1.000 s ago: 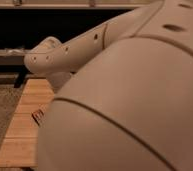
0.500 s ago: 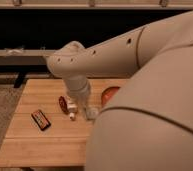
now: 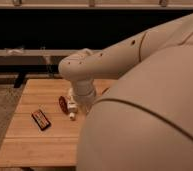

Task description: Place the white sponge in the ceramic cup

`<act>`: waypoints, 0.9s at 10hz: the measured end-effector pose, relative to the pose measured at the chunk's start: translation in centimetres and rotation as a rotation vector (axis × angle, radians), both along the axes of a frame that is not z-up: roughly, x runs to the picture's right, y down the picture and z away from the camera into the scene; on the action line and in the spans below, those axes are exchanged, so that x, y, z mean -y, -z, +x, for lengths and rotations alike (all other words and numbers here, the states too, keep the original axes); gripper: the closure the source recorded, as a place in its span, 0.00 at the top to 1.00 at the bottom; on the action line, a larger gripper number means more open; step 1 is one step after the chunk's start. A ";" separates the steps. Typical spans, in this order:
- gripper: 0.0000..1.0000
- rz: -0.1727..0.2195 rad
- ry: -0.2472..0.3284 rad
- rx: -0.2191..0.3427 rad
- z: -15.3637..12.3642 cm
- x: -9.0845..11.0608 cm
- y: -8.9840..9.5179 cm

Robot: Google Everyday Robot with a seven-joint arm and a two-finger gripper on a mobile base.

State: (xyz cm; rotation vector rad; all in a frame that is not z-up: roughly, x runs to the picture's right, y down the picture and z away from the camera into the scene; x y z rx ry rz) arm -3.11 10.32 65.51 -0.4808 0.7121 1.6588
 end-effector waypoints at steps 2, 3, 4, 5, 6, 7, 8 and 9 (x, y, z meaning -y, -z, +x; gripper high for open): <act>0.47 -0.015 -0.023 -0.003 0.5 -0.5 -0.4; 0.57 -0.018 -0.037 -0.004 0.8 -0.6 -0.6; 0.67 -0.019 -0.048 -0.006 1.2 -0.6 -0.7; 0.75 -0.020 -0.054 -0.009 1.5 -0.6 -0.8; 0.80 -0.017 -0.063 -0.007 1.7 -0.5 -1.0; 0.80 -0.014 -0.066 -0.006 1.9 -0.5 -1.1; 0.80 -0.009 -0.069 -0.003 2.0 -0.4 -1.2; 0.80 -0.004 -0.072 0.000 2.0 -0.3 -1.3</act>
